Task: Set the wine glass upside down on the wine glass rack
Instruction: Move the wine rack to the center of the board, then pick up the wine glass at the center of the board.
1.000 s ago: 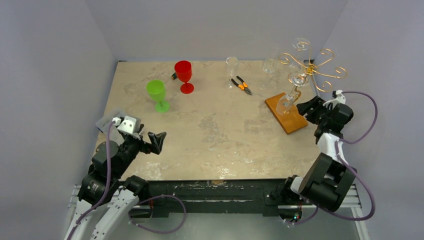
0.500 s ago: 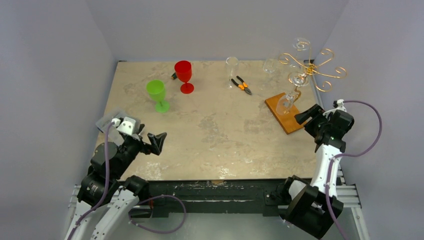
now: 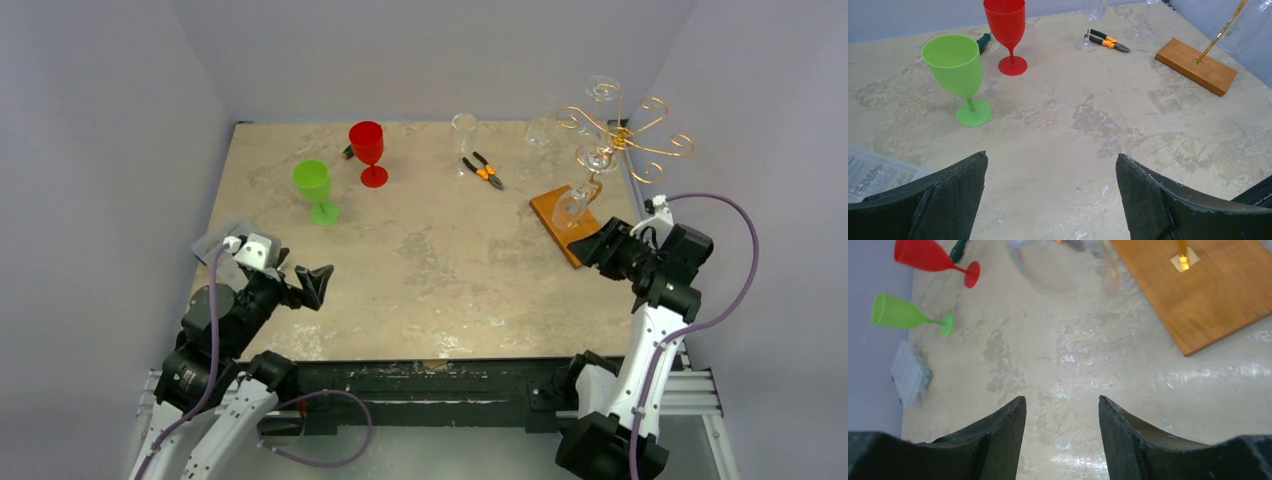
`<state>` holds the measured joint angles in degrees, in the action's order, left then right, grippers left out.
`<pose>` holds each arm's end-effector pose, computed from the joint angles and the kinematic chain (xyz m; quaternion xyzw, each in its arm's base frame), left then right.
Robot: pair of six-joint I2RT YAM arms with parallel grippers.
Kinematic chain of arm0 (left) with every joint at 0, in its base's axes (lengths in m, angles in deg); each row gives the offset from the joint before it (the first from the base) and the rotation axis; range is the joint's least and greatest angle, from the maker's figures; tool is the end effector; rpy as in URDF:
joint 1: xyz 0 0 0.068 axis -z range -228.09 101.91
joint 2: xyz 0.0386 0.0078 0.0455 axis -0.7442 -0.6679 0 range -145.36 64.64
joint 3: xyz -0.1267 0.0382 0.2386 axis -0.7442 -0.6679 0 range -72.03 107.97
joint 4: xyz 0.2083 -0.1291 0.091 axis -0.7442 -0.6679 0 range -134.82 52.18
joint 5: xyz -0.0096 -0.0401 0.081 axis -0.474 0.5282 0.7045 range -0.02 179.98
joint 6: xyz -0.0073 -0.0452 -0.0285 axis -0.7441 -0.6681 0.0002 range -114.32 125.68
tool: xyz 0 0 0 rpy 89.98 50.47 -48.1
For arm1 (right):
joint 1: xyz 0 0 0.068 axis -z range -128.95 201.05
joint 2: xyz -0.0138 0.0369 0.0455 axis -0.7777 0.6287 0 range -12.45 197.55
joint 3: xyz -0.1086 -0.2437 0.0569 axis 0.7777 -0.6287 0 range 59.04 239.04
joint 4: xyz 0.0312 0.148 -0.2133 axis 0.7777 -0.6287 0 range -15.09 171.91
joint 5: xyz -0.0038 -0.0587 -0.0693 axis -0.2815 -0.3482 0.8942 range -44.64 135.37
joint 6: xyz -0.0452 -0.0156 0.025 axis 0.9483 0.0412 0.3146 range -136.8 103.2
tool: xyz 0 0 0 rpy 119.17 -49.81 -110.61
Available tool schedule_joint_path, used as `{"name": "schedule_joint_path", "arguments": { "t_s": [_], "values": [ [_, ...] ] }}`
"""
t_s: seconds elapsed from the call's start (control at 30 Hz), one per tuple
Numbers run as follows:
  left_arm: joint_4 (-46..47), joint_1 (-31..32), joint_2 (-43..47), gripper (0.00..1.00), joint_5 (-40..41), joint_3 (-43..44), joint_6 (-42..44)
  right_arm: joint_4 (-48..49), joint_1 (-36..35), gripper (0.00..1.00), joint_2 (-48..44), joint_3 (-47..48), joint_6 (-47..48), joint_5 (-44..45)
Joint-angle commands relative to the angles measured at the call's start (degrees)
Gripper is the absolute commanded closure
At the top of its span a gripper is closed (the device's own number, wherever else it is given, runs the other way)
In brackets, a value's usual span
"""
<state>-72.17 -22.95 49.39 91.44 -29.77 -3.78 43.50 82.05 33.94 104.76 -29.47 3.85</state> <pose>0.0592 -0.0267 0.3336 0.0941 0.7450 -0.1873 0.6333 0.1508 -0.0631 0.2983 0.1726 0.8404 0.2519 0.4478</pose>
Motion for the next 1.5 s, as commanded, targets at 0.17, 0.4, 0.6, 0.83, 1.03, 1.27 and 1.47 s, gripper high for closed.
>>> {"name": "schedule_joint_path", "arguments": {
  "t_s": [0.17, 0.4, 0.6, 0.83, 1.03, 1.27, 1.47],
  "values": [
    [2.36, -0.32, -1.49, 0.04, 0.17, -0.41, -0.39, -4.01, -5.61, 0.44, -5.61, 8.49, 11.24, -16.11],
    [2.23, -0.3, -2.07, 0.04, 0.97, -0.38, -0.28, 1.54, -27.19, 0.44, -2.59, 12.56, 7.18, -4.82],
    [2.2, -0.34, -2.78, 0.04, 1.31, -0.42, -0.04, 1.39, -33.17, 0.44, 3.42, 19.85, 10.3, -7.1],
    [1.97, -0.3, -3.8, 0.04, 2.77, -0.42, 0.14, -6.6, -41.94, 0.43, 11.7, 33.58, 22.3, -2.03],
    [1.69, -0.6, -4.74, 0.04, 3.7, -0.42, 0.14, -13.97, -48.81, 0.42, 18.66, 45.16, 37.0, 1.55],
    [1.7, -0.78, -5.44, 0.04, 4.18, -0.36, 0.27, -15.16, -53.46, 0.4, 28.03, 55.89, 43.76, 12.76],
    [1.65, -0.92, -5.34, 0.04, 3.91, -0.34, 0.48, -13.18, -54.74, 0.4, 36.28, 63.89, 44.74, 19.88]
  ]
}}
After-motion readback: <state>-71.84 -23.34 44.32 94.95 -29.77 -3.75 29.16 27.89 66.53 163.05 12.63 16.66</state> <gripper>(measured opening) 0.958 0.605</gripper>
